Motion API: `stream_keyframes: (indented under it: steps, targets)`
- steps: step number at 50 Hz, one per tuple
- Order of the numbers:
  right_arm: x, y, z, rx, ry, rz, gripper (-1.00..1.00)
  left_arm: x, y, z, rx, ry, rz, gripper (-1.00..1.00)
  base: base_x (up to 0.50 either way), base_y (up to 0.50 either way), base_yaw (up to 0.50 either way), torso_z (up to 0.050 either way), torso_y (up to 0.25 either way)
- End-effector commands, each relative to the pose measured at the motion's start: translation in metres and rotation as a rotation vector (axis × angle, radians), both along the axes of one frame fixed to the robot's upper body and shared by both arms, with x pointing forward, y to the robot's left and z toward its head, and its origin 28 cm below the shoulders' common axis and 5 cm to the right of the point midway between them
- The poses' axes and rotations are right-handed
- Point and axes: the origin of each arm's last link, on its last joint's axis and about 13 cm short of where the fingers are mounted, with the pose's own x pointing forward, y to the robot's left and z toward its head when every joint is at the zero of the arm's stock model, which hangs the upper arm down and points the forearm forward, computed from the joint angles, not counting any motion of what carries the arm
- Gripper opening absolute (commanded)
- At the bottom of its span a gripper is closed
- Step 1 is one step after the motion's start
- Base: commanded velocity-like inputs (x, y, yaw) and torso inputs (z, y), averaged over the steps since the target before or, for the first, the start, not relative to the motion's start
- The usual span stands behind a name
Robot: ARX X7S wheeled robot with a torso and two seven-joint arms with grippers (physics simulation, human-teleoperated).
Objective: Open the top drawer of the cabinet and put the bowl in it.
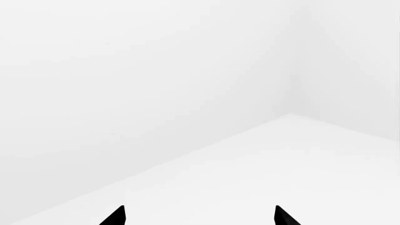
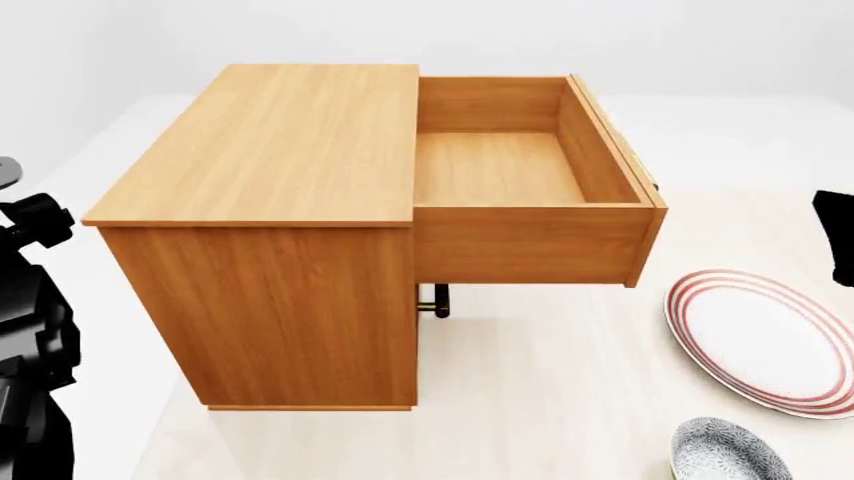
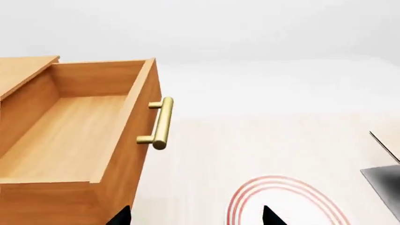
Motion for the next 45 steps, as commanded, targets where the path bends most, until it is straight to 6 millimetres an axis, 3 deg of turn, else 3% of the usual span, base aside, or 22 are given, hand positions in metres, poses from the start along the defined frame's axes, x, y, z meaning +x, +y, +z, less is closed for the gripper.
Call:
stream_keyframes:
  steps: [1,31,45]
  targets:
    - [-0.014,-0.006,-0.031,-0.009,0.123,-0.057,1.00,0.000,0.000,0.000,0.002,-0.002,-0.002,1.00,0.00,0.00,0.00,0.000,0.000]
    - [-0.007,-0.016,-0.103,0.021,0.474,-0.036,1.00,0.000,0.000,-0.001,0.007,-0.004,-0.002,1.00,0.00,0.00,0.00,0.000,0.000]
    - [-0.005,-0.021,-0.119,-0.033,0.563,-0.037,1.00,0.000,-0.001,-0.001,0.005,-0.006,-0.004,1.00,0.00,0.00,0.00,0.000,0.000]
